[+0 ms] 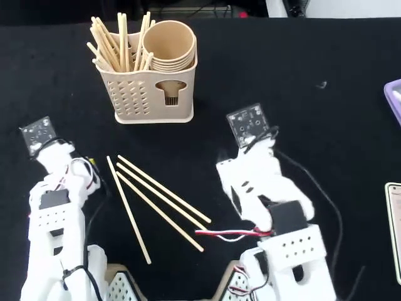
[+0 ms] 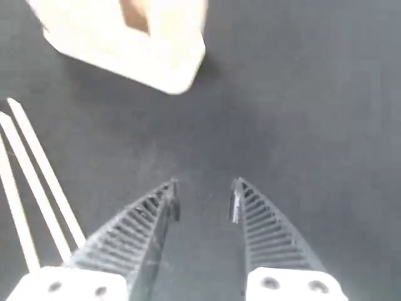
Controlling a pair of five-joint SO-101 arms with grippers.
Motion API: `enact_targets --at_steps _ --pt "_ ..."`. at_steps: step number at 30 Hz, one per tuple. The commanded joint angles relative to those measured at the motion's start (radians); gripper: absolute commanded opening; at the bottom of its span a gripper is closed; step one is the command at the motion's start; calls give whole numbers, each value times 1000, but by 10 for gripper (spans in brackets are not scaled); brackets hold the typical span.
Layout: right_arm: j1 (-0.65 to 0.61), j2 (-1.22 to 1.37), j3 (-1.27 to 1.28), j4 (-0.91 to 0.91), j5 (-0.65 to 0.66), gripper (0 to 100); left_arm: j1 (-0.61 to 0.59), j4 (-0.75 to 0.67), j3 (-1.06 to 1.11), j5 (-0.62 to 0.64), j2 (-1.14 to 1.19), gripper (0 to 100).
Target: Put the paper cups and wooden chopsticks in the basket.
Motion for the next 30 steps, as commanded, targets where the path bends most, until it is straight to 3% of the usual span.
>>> enact_targets --at_steps 1,6,13,18,30 --pt "-147 -15 -108 80 2 124 22 -2 -5 5 -15 137" --pt "-341 35 -74 91 0 123 18 -2 -4 5 -15 137" --pt "-367 255 -84 92 31 123 18 0 -4 5 -15 137" --pt "-445 470 -93 81 166 123 18 -2 -4 5 -15 137" --pt "-502 881 -108 -206 83 123 18 -2 -4 5 -15 137"
